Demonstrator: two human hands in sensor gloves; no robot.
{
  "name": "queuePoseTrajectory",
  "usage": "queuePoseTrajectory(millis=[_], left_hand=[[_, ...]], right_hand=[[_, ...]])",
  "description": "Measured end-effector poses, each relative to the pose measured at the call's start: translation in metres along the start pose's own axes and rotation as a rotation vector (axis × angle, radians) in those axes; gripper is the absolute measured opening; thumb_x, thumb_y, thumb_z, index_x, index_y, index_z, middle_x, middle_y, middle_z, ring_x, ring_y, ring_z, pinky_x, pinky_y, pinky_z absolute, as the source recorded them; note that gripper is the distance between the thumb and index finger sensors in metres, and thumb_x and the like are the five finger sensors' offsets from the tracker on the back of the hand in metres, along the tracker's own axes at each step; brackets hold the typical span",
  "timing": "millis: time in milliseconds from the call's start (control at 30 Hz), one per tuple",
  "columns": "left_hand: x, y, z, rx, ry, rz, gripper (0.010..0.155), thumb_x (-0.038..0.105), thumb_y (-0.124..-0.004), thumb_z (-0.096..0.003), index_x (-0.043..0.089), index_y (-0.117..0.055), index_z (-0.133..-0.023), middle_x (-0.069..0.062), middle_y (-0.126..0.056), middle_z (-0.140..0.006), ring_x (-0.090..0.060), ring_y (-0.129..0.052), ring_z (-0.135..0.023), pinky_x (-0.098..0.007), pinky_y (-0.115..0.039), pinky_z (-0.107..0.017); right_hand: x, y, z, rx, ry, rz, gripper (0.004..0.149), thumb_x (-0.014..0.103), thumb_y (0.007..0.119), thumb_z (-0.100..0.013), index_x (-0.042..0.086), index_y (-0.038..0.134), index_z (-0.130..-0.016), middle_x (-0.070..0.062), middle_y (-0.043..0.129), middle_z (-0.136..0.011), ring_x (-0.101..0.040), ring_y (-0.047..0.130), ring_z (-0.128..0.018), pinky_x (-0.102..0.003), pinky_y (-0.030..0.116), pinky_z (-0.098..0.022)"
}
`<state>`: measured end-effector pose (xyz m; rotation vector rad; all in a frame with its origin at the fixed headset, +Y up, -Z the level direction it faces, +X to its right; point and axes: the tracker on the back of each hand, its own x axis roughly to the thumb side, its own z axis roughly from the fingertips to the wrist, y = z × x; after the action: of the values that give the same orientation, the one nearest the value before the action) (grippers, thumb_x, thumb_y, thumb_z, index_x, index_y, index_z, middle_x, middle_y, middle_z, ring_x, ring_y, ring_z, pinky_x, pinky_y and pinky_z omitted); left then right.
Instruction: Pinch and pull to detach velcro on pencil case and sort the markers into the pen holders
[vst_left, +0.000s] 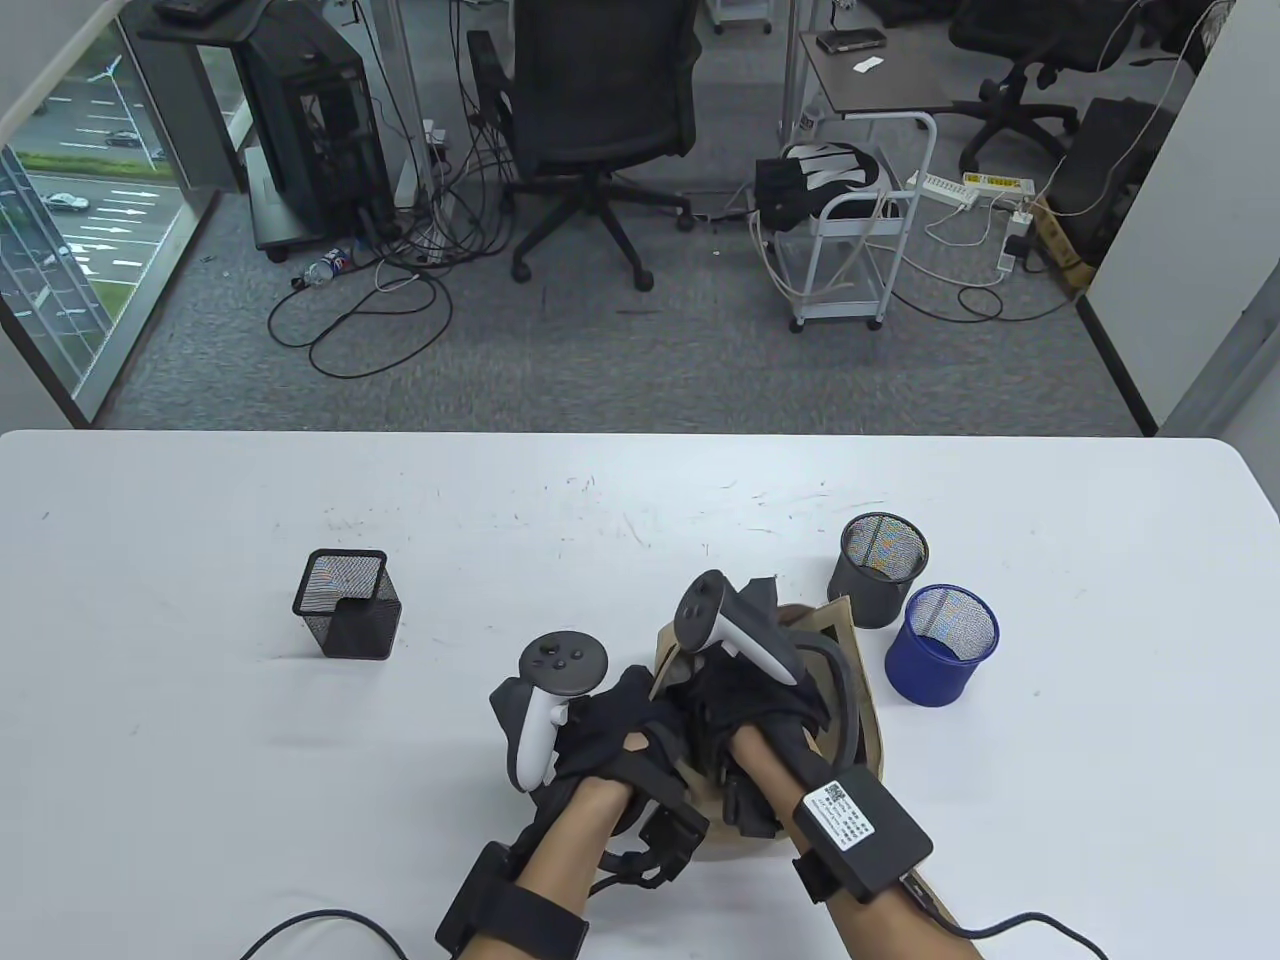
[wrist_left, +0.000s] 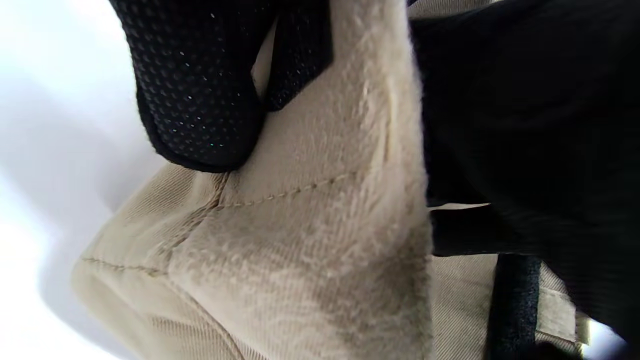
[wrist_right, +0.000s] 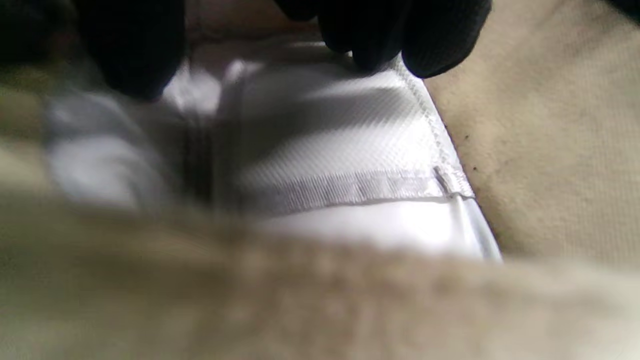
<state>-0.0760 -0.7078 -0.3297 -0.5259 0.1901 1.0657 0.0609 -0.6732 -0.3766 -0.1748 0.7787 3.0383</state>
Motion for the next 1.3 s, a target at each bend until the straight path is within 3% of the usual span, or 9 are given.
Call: queuePoseTrajectory(millis=[200,333,467,533,633,700,767,967,1300], left_hand=[[-0.005,0.008,0.001,0.031,0.018,0.028,0.068,0.026,-0.067,-0.0557,0.0,-0.044,-0.114,-0.035,-0.066,-0.108,-0.048,-0.095,-0.079,-0.035,-0.103,-0.033],[-0.006,0.014,0.0,0.041,0.013,0.052,0.069,0.026,-0.066,-0.056,-0.001,-0.043,-0.114,-0.036,-0.064,-0.108,-0.048,-0.094,-0.08,-0.035,-0.103,-0.034],[-0.006,0.024,0.003,0.076,-0.001,0.085,0.069,0.027,-0.066,-0.0564,0.0,-0.042,-0.115,-0.035,-0.063,-0.108,-0.047,-0.094,-0.081,-0.034,-0.103,-0.035],[-0.007,0.029,0.005,0.088,-0.013,0.127,0.068,0.027,-0.066,-0.0564,0.0,-0.042,-0.115,-0.034,-0.064,-0.109,-0.047,-0.094,-0.081,-0.033,-0.103,-0.035],[-0.007,0.033,0.006,0.085,-0.041,0.195,0.068,0.026,-0.066,-0.0564,0.001,-0.042,-0.115,-0.034,-0.064,-0.109,-0.046,-0.094,-0.081,-0.034,-0.103,-0.035],[-0.009,0.036,0.006,0.08,-0.045,0.192,0.068,0.026,-0.066,-0.0564,0.0,-0.042,-0.115,-0.034,-0.064,-0.109,-0.047,-0.094,-0.081,-0.034,-0.103,-0.034],[-0.01,0.038,0.005,0.089,-0.054,0.191,0.068,0.026,-0.066,-0.056,0.0,-0.043,-0.115,-0.034,-0.065,-0.109,-0.047,-0.094,-0.081,-0.035,-0.103,-0.034],[-0.023,0.04,-0.004,0.014,-0.019,0.138,0.067,0.025,-0.067,-0.0556,0.001,-0.046,-0.115,-0.034,-0.066,-0.108,-0.049,-0.095,-0.08,-0.036,-0.102,-0.033],[-0.052,0.027,-0.028,-0.03,0.081,0.053,0.067,0.026,-0.068,-0.0557,0.001,-0.048,-0.114,-0.034,-0.068,-0.107,-0.047,-0.095,-0.081,-0.037,-0.101,-0.035]], right_hand=[[0.004,0.006,0.008,-0.051,-0.036,0.068,0.093,0.05,0.092,-0.039,0.005,0.052,-0.109,-0.027,0.06,-0.112,-0.05,0.073,-0.094,-0.06,0.072,-0.057],[-0.003,-0.01,0.045,-0.307,-0.087,0.058,0.082,0.038,0.093,-0.044,0.008,0.053,-0.109,-0.024,0.062,-0.112,-0.046,0.075,-0.094,-0.058,0.073,-0.059],[-0.031,-0.021,0.06,-0.57,0.051,0.086,0.083,0.032,0.092,-0.045,0.012,0.046,-0.111,-0.022,0.05,-0.117,-0.046,0.062,-0.103,-0.06,0.068,-0.065],[-0.048,-0.024,0.055,-0.52,0.08,0.033,0.086,0.035,0.091,-0.045,0.008,0.043,-0.111,-0.026,0.048,-0.117,-0.05,0.066,-0.1,-0.058,0.07,-0.063],[-0.078,-0.027,0.039,-0.308,0.051,-0.161,0.09,0.041,0.089,-0.045,0.004,0.041,-0.111,-0.03,0.059,-0.111,-0.045,0.086,-0.086,-0.052,0.079,-0.054],[-0.096,-0.029,0.031,-0.243,0.015,-0.299,0.074,0.032,0.089,-0.046,0.004,0.056,-0.106,-0.021,0.085,-0.095,-0.031,0.103,-0.061,-0.042,0.087,-0.04],[-0.109,-0.029,0.025,-0.207,-0.024,-0.395,0.064,0.026,0.09,-0.046,0.005,0.067,-0.101,-0.018,0.094,-0.084,-0.027,0.107,-0.048,-0.039,0.089,-0.032],[-0.134,-0.02,0.004,-0.069,-0.014,-0.45,0.056,0.025,0.091,-0.045,0.009,0.075,-0.096,-0.016,0.098,-0.079,-0.026,0.108,-0.043,-0.037,0.089,-0.029],[-0.131,0.012,-0.024,0.056,-0.003,-0.425,0.056,0.025,0.091,-0.045,0.008,0.075,-0.096,-0.015,0.099,-0.079,-0.025,0.108,-0.043,-0.037,0.089,-0.029]])
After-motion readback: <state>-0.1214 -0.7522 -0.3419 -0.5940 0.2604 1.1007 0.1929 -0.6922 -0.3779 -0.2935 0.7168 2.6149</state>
